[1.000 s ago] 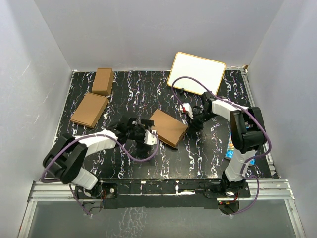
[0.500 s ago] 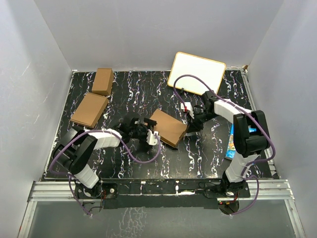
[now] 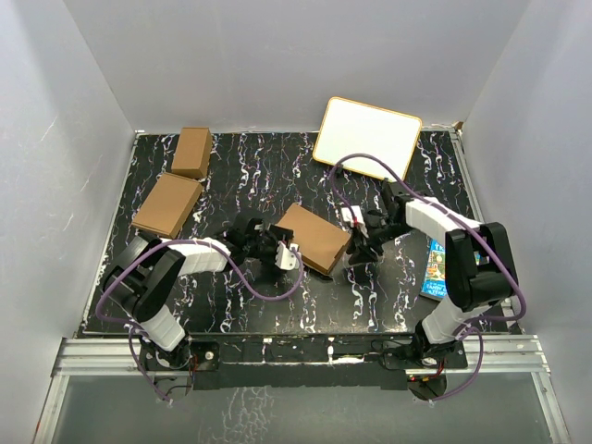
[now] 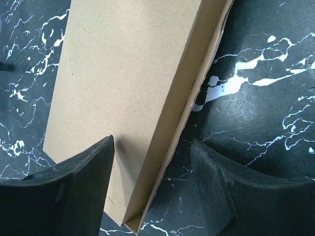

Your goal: Fold the paper box

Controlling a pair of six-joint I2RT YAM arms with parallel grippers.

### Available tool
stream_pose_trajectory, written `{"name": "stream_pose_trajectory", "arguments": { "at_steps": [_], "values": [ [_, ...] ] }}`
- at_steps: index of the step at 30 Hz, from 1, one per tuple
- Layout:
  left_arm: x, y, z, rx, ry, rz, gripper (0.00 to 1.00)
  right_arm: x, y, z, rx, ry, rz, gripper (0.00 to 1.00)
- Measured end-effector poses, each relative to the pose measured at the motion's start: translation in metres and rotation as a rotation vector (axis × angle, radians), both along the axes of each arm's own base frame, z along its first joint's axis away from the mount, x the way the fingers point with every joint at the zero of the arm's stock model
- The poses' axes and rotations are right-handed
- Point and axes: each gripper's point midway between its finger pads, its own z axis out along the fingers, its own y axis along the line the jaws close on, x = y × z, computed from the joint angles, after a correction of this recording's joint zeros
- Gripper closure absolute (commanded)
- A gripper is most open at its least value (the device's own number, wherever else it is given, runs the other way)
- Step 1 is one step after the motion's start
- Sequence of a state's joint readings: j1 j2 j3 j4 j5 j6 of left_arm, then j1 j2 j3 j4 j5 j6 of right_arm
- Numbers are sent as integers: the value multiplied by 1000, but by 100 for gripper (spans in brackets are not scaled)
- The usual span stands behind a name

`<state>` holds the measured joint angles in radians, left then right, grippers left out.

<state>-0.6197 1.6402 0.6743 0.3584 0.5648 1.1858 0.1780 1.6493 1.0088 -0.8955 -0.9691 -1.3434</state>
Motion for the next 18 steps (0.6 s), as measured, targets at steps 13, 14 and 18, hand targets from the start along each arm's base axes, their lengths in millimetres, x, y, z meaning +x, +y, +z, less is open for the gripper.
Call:
{"name": "stream_pose_trajectory", "arguments": {
  "at_steps": [13,14,18],
  "values": [
    [1,0,-1,11,5,1,54,-40,18,-1,67,-143,180,62],
    [1,0,0,11,4,1,54,-40,20,-1,67,-162,185,62],
    [1,0,-1,12,5,1,54,-42,25,0,59,-233,199,62]
  ]
}}
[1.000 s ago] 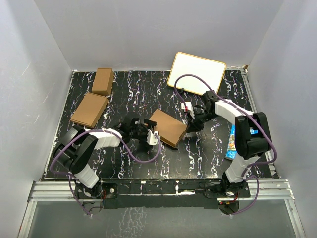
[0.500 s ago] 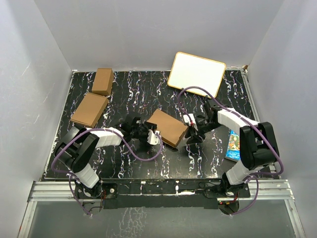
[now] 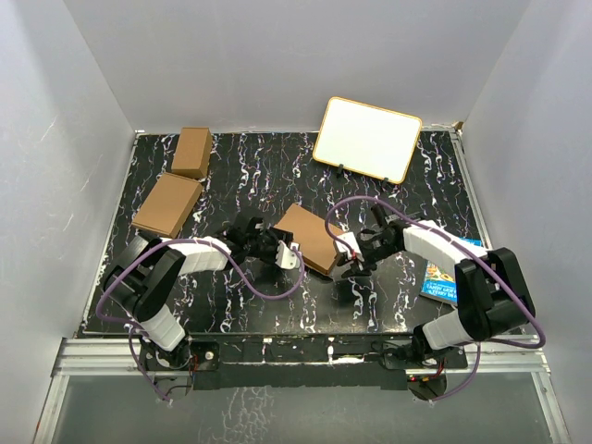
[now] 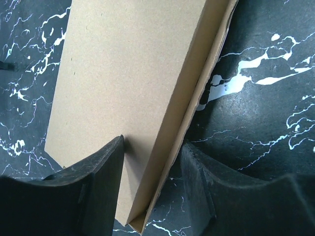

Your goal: Fold the paper box

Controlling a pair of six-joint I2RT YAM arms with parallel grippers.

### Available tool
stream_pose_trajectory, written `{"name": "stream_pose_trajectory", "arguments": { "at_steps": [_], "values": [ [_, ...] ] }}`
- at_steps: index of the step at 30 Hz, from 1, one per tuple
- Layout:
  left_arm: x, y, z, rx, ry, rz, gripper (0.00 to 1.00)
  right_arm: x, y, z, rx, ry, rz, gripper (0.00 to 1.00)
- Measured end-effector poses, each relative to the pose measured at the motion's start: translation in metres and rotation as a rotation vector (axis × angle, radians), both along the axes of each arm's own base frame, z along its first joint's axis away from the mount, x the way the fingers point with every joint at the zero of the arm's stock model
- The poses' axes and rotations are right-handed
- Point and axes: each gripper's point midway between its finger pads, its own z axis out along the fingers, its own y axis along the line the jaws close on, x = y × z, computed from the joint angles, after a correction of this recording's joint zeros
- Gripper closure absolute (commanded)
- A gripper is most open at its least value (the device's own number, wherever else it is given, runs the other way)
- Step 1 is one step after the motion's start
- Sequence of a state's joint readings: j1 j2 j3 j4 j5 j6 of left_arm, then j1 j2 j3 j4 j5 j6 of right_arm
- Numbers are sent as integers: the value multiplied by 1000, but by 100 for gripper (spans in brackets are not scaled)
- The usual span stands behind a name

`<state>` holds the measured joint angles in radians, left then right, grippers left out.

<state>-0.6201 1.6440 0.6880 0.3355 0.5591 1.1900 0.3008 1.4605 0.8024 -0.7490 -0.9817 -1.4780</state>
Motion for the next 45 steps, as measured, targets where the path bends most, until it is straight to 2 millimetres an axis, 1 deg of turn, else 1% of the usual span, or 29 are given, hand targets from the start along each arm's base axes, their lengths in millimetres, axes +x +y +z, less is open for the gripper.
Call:
{"name": "stream_pose_trajectory", "arguments": {
  "at_steps": [5,9,14,19,28,37,45],
  "values": [
    [0,0,0,0,1,0,54,-6,8,0,-4,-63,37,62],
    [0,0,-1,1,2,0,54,-11,11,-5,-11,-88,65,68],
    [0,0,0,-1,5,2,54,-16,15,-12,-30,-117,101,74],
    [0,0,-1,-1,5,2,54,-16,22,-15,-28,-162,130,76],
    [0,-1,-1,-2,7,4,54,-11,23,-22,-22,-223,135,73],
    [1,-1,-1,-5,9,7,54,-4,27,-25,-31,-271,129,73],
    [2,-2,-1,-7,5,6,55,-3,32,-26,-36,-287,133,80]
  ]
}}
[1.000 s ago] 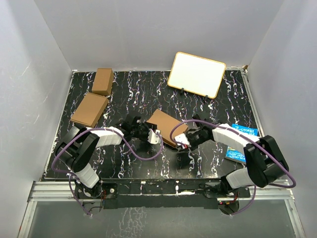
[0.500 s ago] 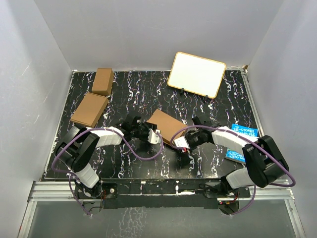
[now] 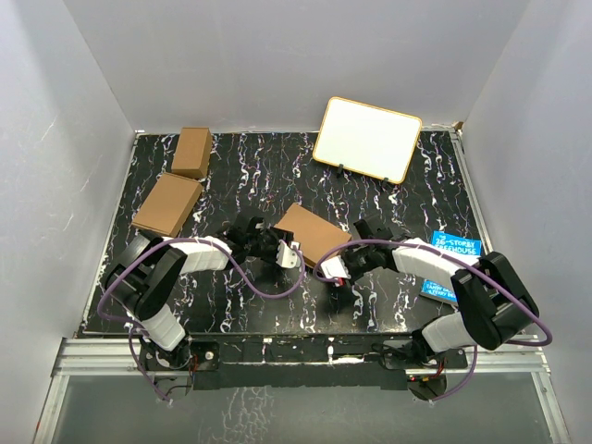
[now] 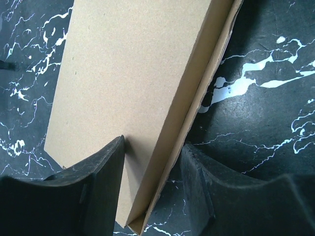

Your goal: Fold the paper box

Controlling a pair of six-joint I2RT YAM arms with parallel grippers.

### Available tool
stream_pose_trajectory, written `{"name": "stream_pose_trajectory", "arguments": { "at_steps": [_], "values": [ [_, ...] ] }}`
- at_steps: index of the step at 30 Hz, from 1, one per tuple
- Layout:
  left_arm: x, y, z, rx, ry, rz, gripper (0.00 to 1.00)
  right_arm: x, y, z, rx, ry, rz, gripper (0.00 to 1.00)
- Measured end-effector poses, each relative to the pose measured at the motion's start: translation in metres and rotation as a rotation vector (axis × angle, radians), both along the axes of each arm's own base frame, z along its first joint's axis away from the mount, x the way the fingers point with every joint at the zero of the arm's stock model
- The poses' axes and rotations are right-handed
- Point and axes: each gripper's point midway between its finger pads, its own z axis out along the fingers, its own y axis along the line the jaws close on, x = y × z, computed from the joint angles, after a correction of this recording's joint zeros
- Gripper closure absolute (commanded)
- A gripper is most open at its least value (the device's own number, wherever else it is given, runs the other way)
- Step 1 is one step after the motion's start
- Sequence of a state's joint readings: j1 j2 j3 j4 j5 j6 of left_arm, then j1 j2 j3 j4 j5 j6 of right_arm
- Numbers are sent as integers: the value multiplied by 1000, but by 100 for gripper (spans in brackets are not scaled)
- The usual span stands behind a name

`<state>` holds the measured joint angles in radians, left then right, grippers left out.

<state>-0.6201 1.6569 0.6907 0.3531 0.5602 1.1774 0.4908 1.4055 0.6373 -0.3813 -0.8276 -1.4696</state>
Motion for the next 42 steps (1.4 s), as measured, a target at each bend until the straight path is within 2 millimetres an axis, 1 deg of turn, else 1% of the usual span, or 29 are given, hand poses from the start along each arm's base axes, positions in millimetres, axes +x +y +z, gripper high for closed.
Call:
{"name": "stream_pose_trajectory", "arguments": {
  "at_steps": [7,15,31,37,42],
  "values": [
    [1,0,0,-1,-1,0,55,1,3,-2,-11,-16,5,84],
    [0,0,0,-1,0,0,56,2,7,-2,-18,-34,9,92],
    [1,-1,0,3,1,-3,56,-11,20,-12,-57,-28,71,92],
    [2,-1,0,4,1,-4,57,-11,23,-12,-69,-23,78,92],
    [3,-2,-1,5,-1,-4,57,-7,24,-9,-79,-30,74,92]
  ]
}}
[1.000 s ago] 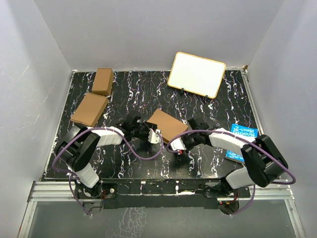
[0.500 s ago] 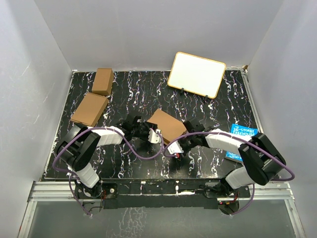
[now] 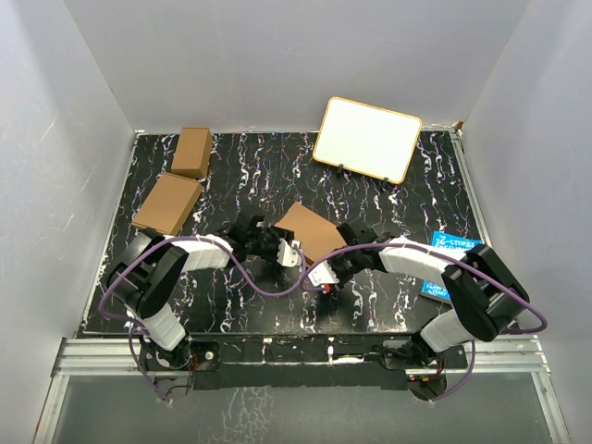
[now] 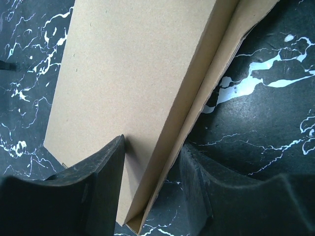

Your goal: Fold the paper box

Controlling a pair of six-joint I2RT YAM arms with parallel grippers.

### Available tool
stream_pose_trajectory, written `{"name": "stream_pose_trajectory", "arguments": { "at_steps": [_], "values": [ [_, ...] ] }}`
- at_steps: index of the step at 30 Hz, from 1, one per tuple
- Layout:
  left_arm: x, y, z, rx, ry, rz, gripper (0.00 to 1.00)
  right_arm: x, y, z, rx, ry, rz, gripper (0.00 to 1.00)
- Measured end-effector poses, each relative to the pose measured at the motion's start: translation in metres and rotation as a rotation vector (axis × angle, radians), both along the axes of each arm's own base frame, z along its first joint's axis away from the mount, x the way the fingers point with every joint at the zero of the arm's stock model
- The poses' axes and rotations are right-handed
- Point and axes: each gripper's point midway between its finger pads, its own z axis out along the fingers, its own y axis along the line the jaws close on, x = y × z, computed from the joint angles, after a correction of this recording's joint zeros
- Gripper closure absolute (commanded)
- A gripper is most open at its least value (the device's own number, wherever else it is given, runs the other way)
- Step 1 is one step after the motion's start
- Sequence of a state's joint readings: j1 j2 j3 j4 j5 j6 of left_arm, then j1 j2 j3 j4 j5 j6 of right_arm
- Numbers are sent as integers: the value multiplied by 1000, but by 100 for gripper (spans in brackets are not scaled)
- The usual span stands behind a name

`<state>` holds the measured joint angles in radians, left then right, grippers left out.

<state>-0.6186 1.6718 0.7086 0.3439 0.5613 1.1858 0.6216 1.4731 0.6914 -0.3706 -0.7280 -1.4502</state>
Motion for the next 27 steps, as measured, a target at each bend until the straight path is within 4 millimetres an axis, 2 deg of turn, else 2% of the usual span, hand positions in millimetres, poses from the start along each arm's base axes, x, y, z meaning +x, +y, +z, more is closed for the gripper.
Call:
{"name": "stream_pose_trajectory", "arguments": {
  "at_steps": [5,27],
  "values": [
    [0,0,0,0,0,0,57,6,0,4,-10,-20,-8,92],
    [1,0,0,1,1,0,57,8,2,4,-45,12,6,92]
  ]
}}
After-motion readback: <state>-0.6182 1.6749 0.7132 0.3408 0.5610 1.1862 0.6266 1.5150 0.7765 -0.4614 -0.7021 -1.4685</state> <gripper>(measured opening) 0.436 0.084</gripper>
